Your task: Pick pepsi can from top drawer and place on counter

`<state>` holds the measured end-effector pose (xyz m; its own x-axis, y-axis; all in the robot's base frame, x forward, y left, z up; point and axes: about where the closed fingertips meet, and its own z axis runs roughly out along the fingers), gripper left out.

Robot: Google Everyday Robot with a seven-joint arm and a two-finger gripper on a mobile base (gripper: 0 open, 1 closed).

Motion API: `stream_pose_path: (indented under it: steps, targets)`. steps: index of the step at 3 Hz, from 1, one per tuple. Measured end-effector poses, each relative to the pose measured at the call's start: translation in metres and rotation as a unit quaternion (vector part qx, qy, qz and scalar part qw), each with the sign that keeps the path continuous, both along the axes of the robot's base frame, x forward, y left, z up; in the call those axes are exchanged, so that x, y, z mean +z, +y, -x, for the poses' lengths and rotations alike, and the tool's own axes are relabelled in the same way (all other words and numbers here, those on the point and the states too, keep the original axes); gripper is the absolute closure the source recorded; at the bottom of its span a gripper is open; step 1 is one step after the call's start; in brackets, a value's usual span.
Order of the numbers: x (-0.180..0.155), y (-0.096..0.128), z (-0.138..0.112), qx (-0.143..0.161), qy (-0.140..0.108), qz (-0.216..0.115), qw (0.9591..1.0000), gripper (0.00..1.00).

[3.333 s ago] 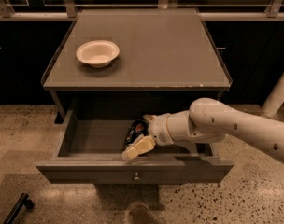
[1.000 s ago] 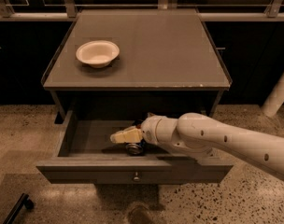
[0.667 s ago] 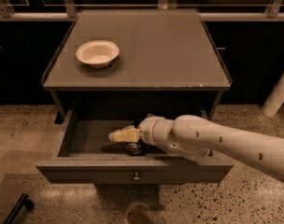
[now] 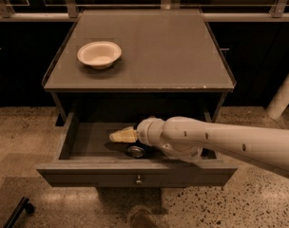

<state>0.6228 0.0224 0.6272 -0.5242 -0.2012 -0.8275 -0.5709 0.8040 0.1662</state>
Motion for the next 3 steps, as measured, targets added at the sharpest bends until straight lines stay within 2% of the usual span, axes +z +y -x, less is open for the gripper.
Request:
stream_pose_path:
  steps: [2, 3]
  targets:
    - [-0.005, 0.002, -0.001, 0.001, 0.006, 0.011, 0.9999, 0.0]
    - [-0.016, -0.008, -0.005, -0.007, 0.018, 0.033, 0.9993, 0.0]
